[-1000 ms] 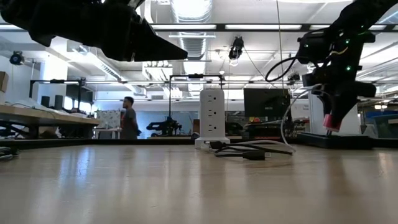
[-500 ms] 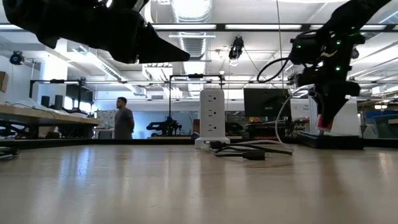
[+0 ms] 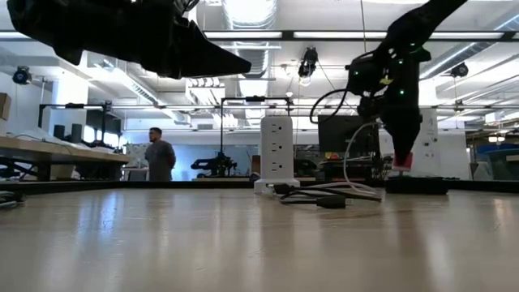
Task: Insert USB
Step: Insert the orange charger adapter into the top black outlet extension, then adjust the light purple charger cable
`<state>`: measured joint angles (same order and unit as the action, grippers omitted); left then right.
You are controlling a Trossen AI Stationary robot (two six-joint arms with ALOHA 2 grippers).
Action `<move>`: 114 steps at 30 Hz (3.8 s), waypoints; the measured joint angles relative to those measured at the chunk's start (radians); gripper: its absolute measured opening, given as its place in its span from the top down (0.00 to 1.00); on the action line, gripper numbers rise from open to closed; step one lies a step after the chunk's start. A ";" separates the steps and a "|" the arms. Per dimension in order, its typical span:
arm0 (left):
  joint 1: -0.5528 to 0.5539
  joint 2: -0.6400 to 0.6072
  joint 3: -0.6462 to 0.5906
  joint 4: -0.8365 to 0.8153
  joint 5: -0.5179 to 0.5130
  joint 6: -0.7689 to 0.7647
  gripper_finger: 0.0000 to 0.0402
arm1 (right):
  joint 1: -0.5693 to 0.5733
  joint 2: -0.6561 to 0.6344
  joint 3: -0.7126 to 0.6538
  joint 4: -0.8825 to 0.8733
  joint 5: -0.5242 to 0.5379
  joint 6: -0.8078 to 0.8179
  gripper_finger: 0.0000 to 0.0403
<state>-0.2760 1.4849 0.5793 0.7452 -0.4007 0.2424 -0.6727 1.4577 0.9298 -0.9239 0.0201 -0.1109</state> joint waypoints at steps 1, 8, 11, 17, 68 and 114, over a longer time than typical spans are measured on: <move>0.000 0.000 0.000 -0.001 0.000 -0.004 0.71 | 0.000 0.008 0.019 -0.024 0.006 0.011 0.67; 0.002 0.000 0.000 -0.067 -0.004 -0.027 0.71 | 0.013 0.099 0.060 -0.015 0.087 0.041 0.67; 0.003 0.000 0.000 -0.107 -0.009 -0.053 0.74 | 0.027 0.127 0.050 0.019 0.113 0.049 0.67; 0.003 -0.002 0.000 -0.184 -0.033 -0.114 0.78 | 0.037 0.155 0.046 0.040 0.112 0.063 0.67; -0.010 -0.002 -0.006 -0.170 -0.045 -0.154 0.74 | 0.130 0.072 0.006 0.141 0.055 0.040 0.47; -0.010 -0.003 0.007 -0.140 0.001 -0.211 0.70 | 0.543 0.114 -0.276 0.907 0.032 0.138 0.28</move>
<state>-0.2863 1.4815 0.5865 0.6055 -0.4001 0.0313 -0.1293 1.5716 0.6534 -0.0172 0.0525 0.0267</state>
